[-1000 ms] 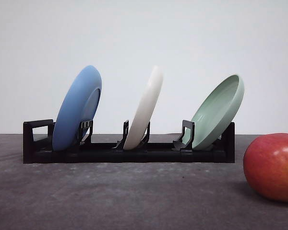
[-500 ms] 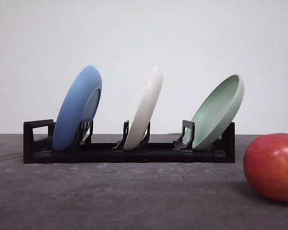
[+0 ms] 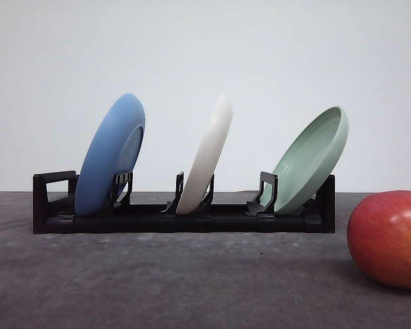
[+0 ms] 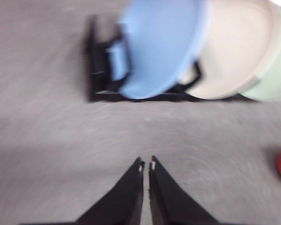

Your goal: Place pomegranate in white plate

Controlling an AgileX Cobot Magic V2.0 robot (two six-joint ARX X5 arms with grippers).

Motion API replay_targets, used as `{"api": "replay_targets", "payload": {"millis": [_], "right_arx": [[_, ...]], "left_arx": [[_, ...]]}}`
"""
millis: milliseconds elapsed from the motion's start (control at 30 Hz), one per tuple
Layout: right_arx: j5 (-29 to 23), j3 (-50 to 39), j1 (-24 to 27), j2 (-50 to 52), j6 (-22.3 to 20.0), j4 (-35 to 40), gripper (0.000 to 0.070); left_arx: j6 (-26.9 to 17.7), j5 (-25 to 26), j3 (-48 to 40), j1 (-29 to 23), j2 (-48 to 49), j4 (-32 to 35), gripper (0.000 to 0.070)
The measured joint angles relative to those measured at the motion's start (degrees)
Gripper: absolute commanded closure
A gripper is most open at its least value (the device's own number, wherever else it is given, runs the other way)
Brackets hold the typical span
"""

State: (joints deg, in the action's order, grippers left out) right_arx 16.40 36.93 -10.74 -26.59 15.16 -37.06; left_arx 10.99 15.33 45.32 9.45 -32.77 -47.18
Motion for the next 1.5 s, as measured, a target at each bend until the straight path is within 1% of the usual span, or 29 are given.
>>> {"api": "replay_targets", "payload": {"millis": [167, 267, 300, 333, 400, 433, 467, 500, 533, 700, 833, 967, 1133, 1233, 1333, 1500], "right_arx": [[0.1, 0.0, -5.1, -0.5, -3.0, 0.0, 0.0691], [0.1, 0.0, -6.6, -0.5, -5.7, 0.0, 0.0691], [0.1, 0.0, -6.8, -0.5, -6.4, 0.0, 0.0681], [0.1, 0.0, -6.8, -0.5, -6.9, 0.0, 0.0658], [0.1, 0.0, -6.8, -0.5, -7.7, 0.0, 0.0493], [0.0, 0.0, -6.8, -0.5, -8.1, 0.0, 0.0398], [0.0, 0.0, -6.8, -0.5, -8.3, 0.1, 0.0351], [0.0, 0.0, -6.8, -0.5, -8.6, 0.2, 0.0328], [0.0, 0.0, -6.8, -0.5, -8.7, 0.3, 0.0328], [0.0, 0.0, -6.8, -0.5, -8.9, 0.3, 0.0328], [0.1, 0.0, -6.8, -0.5, -8.9, 0.3, 0.0328], [0.1, 0.0, -6.8, -0.5, -8.9, 0.4, 0.0328], [0.1, 0.0, -6.8, -0.5, -8.9, 0.4, 0.0328], [0.1, 0.0, -6.8, -0.5, -8.9, 0.4, 0.0328], [0.1, 0.0, -6.8, -0.5, -8.9, 0.4, 0.0329], [0.0, 0.0, -6.8, -0.5, -8.9, 0.4, 0.0329]], "left_arx": [[-5.8, 0.0, 0.1, 6.2, -1.9, 1.2, 0.0699], [-10.2, -0.1, 0.1, 8.8, -2.4, 1.3, 0.0698], [-11.6, -0.1, 0.1, 9.3, -2.5, 1.3, 0.0683], [-12.9, -0.1, 0.1, 9.6, -2.5, 1.3, 0.0646], [-14.5, -0.2, 0.1, 10.0, -2.5, 1.7, 0.0455], [-15.2, -0.2, 0.1, 10.2, -2.5, 2.0, 0.0351], [-15.8, -0.2, 0.1, 10.3, -2.5, 2.5, 0.0312], [-16.3, -0.2, 0.1, 10.4, -2.5, 2.9, 0.0297], [-16.6, -0.1, 0.1, 10.5, -2.5, 3.1, 0.0306], [-17.3, 1.0, 0.1, 11.7, -2.5, 4.5, 0.0307], [-17.4, 1.0, 0.1, 13.7, -2.7, 8.2, 0.0307], [-17.4, 1.1, 0.2, 17.2, -5.0, 14.1, 0.0307], [-17.4, 0.9, 0.2, 21.6, -11.3, 22.8, 0.0308], [-17.4, -1.0, 0.2, 24.1, -16.1, 27.9, 0.0310], [-17.3, -3.9, 0.2, 26.7, -21.1, 33.5, 0.0310], [-15.1, -8.3, 0.2, 30.6, -30.1, 43.3, 0.0311]]}}
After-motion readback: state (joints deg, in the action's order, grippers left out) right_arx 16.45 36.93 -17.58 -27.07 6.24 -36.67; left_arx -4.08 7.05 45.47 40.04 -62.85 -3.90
